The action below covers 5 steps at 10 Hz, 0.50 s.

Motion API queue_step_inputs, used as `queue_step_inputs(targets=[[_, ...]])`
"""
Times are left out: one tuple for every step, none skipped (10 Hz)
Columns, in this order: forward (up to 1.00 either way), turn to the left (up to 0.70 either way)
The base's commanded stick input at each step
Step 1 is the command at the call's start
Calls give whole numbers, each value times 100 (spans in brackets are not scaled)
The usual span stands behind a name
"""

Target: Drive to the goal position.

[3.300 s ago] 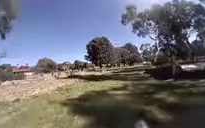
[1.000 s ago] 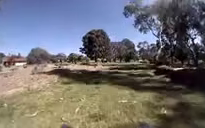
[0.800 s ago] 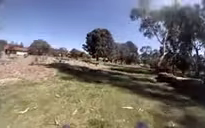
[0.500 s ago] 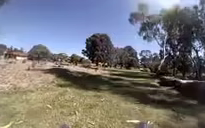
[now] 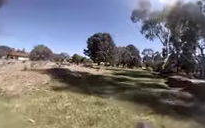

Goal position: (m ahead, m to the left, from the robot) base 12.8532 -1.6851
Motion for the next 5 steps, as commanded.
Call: queue_step_inputs(targets=[[100, -25], [100, -14], [100, 0], [100, -15], [100, -27]])
